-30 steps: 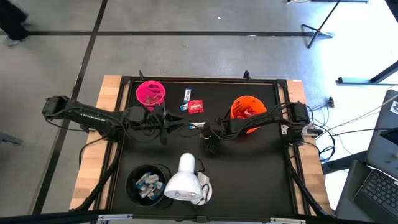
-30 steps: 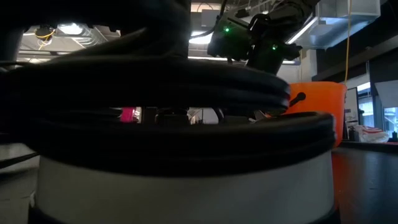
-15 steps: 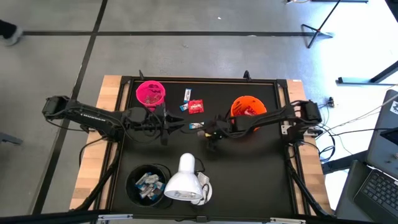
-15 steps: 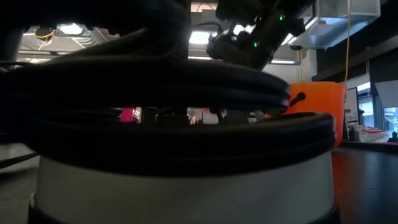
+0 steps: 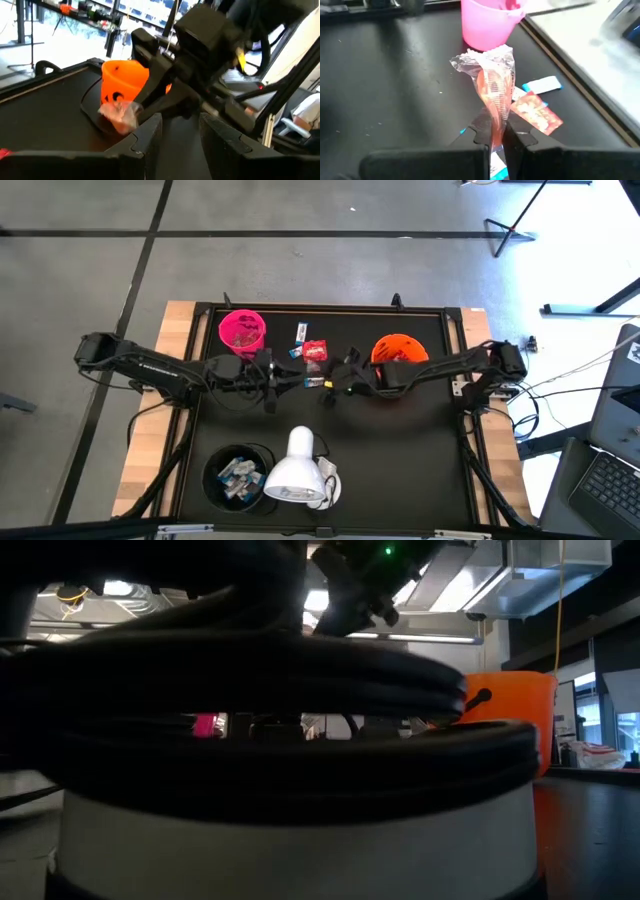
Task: Sort candy
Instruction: Put the orange gummy into the pink bucket
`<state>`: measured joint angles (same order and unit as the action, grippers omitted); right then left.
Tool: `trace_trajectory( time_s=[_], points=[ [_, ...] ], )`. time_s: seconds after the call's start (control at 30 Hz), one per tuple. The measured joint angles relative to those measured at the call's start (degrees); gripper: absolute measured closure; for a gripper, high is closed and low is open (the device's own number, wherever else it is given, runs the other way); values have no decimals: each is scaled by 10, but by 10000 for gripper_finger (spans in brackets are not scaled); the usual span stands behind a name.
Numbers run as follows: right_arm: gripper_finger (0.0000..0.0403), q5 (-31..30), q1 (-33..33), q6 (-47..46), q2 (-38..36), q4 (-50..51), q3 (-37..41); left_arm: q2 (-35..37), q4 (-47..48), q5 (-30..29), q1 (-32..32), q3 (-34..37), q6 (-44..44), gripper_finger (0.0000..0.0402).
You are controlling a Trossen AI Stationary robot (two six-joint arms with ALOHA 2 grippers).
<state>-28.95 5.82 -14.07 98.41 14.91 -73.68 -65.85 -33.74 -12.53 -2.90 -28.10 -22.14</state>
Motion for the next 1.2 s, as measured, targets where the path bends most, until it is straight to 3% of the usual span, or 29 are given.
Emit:
trace_trajectory(
  time_s=[0.17,0.53,0.93,1.2],
  points=[
    [380,-48,16,24,0,18,-21,-2,-21,0,0,0,-3,276],
    [380,-52,21,54,0,-54,-22,-2,-47,-14,17,0,-35,274],
    [380,-90,42,88,0,-80,-22,-2,-44,-36,41,0,-79,201],
    [380,-91,43,102,1,-106,-21,-19,-54,-44,39,0,-96,193]
  ],
)
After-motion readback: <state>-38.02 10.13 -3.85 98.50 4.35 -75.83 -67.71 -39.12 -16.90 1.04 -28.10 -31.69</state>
